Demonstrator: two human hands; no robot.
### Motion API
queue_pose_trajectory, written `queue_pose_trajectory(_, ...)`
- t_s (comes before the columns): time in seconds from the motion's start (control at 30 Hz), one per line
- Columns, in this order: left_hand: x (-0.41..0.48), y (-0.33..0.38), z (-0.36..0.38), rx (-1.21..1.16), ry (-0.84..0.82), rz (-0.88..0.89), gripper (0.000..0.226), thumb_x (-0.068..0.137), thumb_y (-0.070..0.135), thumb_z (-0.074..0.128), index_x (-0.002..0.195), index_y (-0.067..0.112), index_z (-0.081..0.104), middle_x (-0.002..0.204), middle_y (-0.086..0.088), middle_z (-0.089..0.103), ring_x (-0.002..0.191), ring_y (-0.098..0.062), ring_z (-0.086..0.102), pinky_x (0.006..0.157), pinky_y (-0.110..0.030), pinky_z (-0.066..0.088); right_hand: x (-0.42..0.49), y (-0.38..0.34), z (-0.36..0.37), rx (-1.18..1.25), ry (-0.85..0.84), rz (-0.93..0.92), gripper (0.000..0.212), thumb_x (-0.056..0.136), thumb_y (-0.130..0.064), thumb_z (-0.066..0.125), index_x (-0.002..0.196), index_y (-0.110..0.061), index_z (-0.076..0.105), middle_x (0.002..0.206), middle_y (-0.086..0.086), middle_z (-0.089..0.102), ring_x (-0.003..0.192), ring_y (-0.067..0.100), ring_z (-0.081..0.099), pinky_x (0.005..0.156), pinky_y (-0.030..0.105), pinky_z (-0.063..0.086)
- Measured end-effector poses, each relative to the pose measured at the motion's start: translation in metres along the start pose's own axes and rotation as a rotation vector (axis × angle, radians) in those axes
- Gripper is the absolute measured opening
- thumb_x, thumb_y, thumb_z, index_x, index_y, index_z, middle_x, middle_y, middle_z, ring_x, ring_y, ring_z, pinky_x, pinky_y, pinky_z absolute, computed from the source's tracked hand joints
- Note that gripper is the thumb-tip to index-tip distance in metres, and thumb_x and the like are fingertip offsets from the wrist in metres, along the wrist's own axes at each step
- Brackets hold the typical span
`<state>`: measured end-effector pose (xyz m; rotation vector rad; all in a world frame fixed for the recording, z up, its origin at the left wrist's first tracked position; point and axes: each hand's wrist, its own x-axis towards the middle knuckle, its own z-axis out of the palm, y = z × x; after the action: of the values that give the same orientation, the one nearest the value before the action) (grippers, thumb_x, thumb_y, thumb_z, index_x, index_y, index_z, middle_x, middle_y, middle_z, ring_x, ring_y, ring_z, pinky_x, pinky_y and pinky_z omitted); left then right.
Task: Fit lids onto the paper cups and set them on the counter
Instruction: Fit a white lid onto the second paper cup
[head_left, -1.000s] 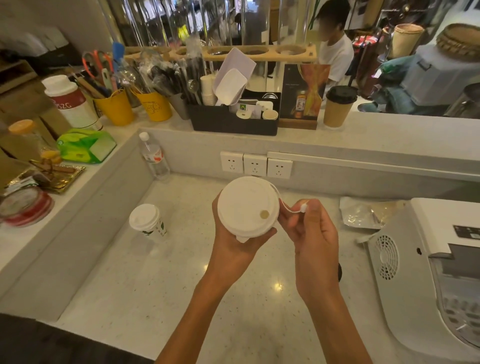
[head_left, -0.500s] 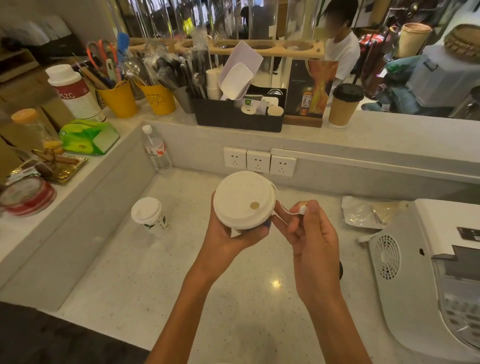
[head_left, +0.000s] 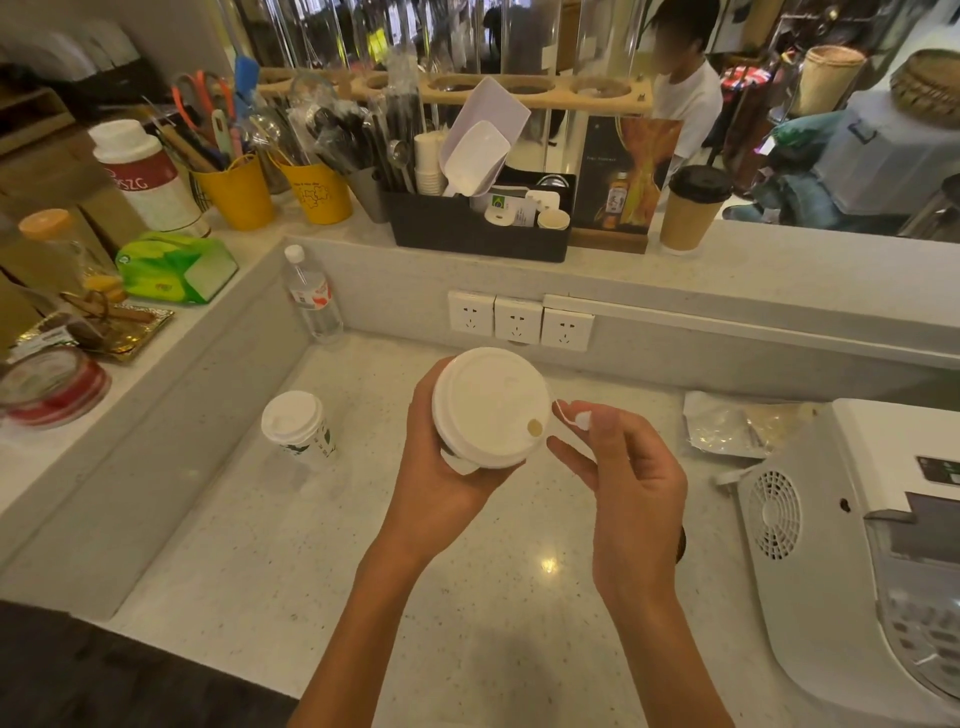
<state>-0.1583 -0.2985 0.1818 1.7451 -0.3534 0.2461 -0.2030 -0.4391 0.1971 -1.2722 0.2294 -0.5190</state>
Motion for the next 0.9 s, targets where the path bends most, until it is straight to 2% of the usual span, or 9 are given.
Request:
queue_pose_trajectory(0.1,-0.003,0.005,0.000,0.081,0.010,-0.005,0.090,0.065,0.020,0.091,0.131,0.046,0.034,0.135,0.027,0.039,0.131,-0.013,0.042,0.105,-0.027,0.046,-0.001,0.002,0.000,-0.127,-0.005,-0.182,0.016,0.084,-0.040,0.070,0.091,-0.029,0.079,0.098,-0.005,0.074,0.102,0.020,0.070,0.078,0.029,0.061)
queue_pose_trajectory(0.17,-0.003,0.010,0.000,0.152,0.018,0.022,0.085,0.065,0.026,0.090,0.129,0.043,0.036,0.129,0.042,0.034,0.128,-0.001,0.039,0.108,-0.043,0.044,0.000,0.003,-0.002,-0.234,-0.010,-0.296,0.012,0.083,-0.033,0.071,0.094,-0.031,0.077,0.100,-0.006,0.072,0.102,0.014,0.068,0.081,0.027,0.060)
queue_pose_trajectory(0.27,-0.003,0.015,0.002,0.202,0.023,0.028,0.080,0.066,0.028,0.089,0.127,0.038,0.039,0.129,0.036,0.034,0.126,0.000,0.038,0.106,-0.053,0.044,0.002,0.003,-0.003,-0.336,-0.030,-0.383,0.013,0.083,-0.025,0.071,0.096,-0.027,0.072,0.102,-0.003,0.068,0.099,0.010,0.066,0.084,0.018,0.056)
queue_pose_trajectory(0.4,-0.004,0.017,-0.002,0.206,-0.047,-0.024,0.085,0.061,0.049,0.086,0.129,0.053,0.034,0.127,0.033,0.041,0.124,-0.009,0.046,0.102,-0.034,0.048,0.008,-0.002,-0.005,-0.400,-0.037,-0.360,0.011,0.088,-0.028,0.072,0.090,-0.017,0.074,0.095,0.002,0.068,0.092,0.014,0.065,0.081,0.013,0.052)
queue_pose_trajectory(0.5,-0.010,0.022,-0.002,-0.019,-0.113,-0.175,0.073,0.059,0.052,0.083,0.124,0.048,0.048,0.115,0.017,0.062,0.102,-0.013,0.066,0.074,-0.022,0.057,0.013,-0.010,-0.010,-0.535,-0.100,-0.456,0.028,0.090,-0.028,0.060,0.092,-0.004,0.075,0.093,0.005,0.066,0.090,0.021,0.061,0.083,0.010,0.044)
queue_pose_trajectory(0.6,-0.020,0.029,0.008,-0.248,-0.149,-0.339,0.056,0.065,0.051,0.075,0.115,0.032,0.061,0.104,0.003,0.073,0.091,-0.017,0.072,0.070,-0.024,0.058,0.015,-0.017,-0.008,-0.562,-0.158,-0.574,0.029,0.094,-0.022,0.053,0.092,-0.001,0.073,0.090,0.002,0.060,0.086,0.015,0.056,0.080,0.011,0.042)
queue_pose_trajectory(0.7,-0.027,0.039,0.020,-0.453,-0.228,-0.489,0.058,0.071,0.050,0.069,0.115,0.013,0.064,0.099,-0.014,0.074,0.082,-0.029,0.072,0.068,-0.035,0.059,0.017,-0.020,-0.001,-0.465,-0.157,-0.536,0.034,0.097,-0.023,0.047,0.086,-0.001,0.069,0.081,0.001,0.056,0.078,0.010,0.053,0.074,0.013,0.040)
queue_pose_trajectory(0.83,-0.029,0.049,0.027,-0.578,-0.285,-0.575,0.062,0.074,0.052,0.066,0.114,0.006,0.065,0.088,-0.013,0.073,0.068,-0.023,0.071,0.056,-0.030,0.057,0.017,-0.022,0.007,-0.308,-0.104,-0.404,0.030,0.098,-0.029,0.045,0.079,-0.013,0.062,0.077,0.009,0.062,0.070,0.010,0.054,0.066,0.017,0.041)
queue_pose_trajectory(0.9,-0.028,0.051,0.028,-0.608,-0.275,-0.593,0.060,0.070,0.053,0.068,0.111,0.008,0.067,0.087,-0.012,0.073,0.066,-0.021,0.071,0.055,-0.029,0.057,0.016,-0.023,0.008,-0.299,-0.094,-0.409,0.031,0.098,-0.028,0.046,0.079,-0.007,0.060,0.077,0.007,0.063,0.070,0.004,0.054,0.066,0.012,0.041)
